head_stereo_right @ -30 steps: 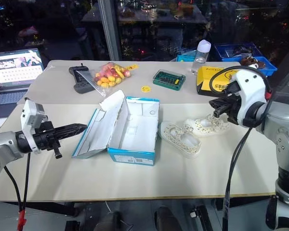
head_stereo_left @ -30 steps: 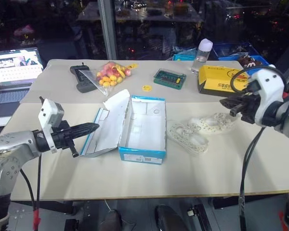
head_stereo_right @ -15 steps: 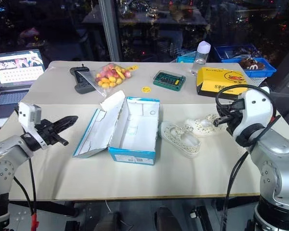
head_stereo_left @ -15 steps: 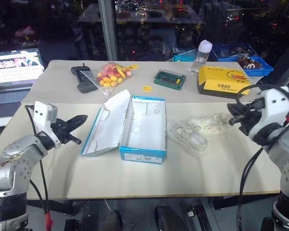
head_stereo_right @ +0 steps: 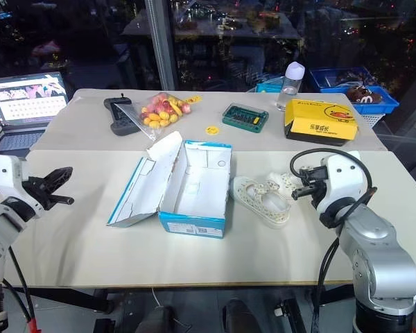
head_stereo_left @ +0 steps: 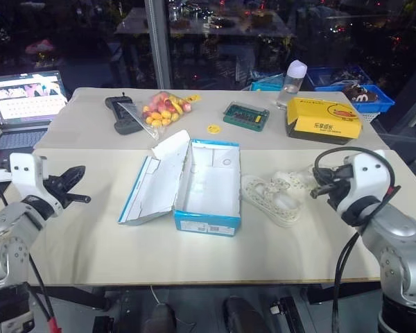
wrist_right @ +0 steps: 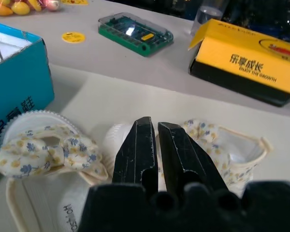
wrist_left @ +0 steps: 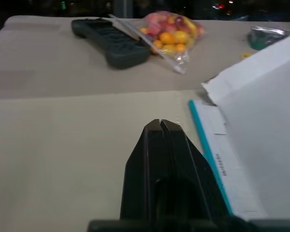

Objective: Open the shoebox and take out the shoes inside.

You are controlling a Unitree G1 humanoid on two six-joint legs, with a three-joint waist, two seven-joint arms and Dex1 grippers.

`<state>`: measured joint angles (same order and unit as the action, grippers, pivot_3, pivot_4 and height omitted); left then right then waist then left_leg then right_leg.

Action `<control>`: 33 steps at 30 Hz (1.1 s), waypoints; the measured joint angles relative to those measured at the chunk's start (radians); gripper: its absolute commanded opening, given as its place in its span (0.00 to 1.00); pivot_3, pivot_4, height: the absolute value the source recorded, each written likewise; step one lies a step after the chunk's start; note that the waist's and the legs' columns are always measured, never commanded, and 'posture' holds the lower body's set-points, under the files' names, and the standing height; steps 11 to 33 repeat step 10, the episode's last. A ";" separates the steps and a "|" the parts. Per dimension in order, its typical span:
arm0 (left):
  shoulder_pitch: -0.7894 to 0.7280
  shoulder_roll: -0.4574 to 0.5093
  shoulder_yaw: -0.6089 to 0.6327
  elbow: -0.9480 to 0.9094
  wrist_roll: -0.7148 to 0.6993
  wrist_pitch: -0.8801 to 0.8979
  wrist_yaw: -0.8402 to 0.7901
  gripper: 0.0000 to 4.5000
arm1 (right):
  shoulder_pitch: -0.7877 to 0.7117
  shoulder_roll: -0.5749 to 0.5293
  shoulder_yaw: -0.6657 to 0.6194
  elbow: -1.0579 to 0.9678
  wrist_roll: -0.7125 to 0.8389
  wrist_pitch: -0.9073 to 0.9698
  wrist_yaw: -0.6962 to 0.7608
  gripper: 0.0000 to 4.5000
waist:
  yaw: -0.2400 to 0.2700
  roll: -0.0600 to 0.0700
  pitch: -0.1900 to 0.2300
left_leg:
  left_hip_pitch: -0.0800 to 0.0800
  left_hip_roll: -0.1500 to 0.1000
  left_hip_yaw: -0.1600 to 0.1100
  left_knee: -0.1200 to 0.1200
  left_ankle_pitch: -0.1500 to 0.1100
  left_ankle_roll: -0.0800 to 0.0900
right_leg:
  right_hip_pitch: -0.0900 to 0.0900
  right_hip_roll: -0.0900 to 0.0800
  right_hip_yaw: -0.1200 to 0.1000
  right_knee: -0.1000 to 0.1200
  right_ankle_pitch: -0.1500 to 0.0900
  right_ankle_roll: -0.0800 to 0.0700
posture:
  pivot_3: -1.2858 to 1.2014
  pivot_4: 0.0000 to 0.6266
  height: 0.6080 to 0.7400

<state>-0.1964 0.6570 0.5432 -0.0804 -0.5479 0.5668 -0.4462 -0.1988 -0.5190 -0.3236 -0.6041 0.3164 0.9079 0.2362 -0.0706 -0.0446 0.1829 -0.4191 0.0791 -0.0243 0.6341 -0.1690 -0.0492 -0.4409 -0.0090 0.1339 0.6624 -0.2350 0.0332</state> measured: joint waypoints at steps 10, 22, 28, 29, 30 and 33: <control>0.005 -0.057 0.026 0.012 0.004 -0.039 0.045 0.00 | 0.014 0.003 0.062 0.118 -0.094 -0.138 -0.002 0.11 | -0.001 0.000 0.000 | 0.002 0.000 0.000 0.000 0.000 0.000 | 0.002 0.000 0.000 0.000 0.000 0.000 | 0.52 0.24 0.90; 0.005 -0.057 0.026 0.012 0.004 -0.039 0.045 0.00 | 0.014 0.003 0.062 0.118 -0.094 -0.138 -0.002 0.11 | -0.001 0.000 0.000 | 0.002 0.000 0.000 0.000 0.000 0.000 | 0.002 0.000 0.000 0.000 0.000 0.000 | 0.52 0.24 0.90; 0.005 -0.057 0.026 0.012 0.004 -0.039 0.045 0.00 | 0.014 0.003 0.062 0.118 -0.094 -0.138 -0.002 0.11 | -0.001 0.000 0.000 | 0.002 0.000 0.000 0.000 0.000 0.000 | 0.002 0.000 0.000 0.000 0.000 0.000 | 0.52 0.24 0.90; 0.005 -0.057 0.026 0.012 0.004 -0.039 0.045 0.00 | 0.014 0.003 0.062 0.118 -0.094 -0.138 -0.002 0.11 | -0.001 0.000 0.000 | 0.002 0.000 0.000 0.000 0.000 0.000 | 0.002 0.000 0.000 0.000 0.000 0.000 | 0.52 0.24 0.90; 0.005 -0.057 0.026 0.012 0.004 -0.039 0.045 0.00 | 0.014 0.003 0.062 0.118 -0.094 -0.138 -0.002 0.11 | -0.001 0.000 0.000 | 0.002 0.000 0.000 0.000 0.000 0.000 | 0.002 0.000 0.000 0.000 0.000 0.000 | 0.52 0.24 0.90; 0.005 -0.057 0.026 0.012 0.004 -0.039 0.045 0.00 | 0.014 0.003 0.062 0.118 -0.094 -0.138 -0.002 0.11 | -0.001 0.000 0.000 | 0.002 0.000 0.000 0.000 0.000 0.000 | 0.002 0.000 0.000 0.000 0.000 0.000 | 0.52 0.24 0.90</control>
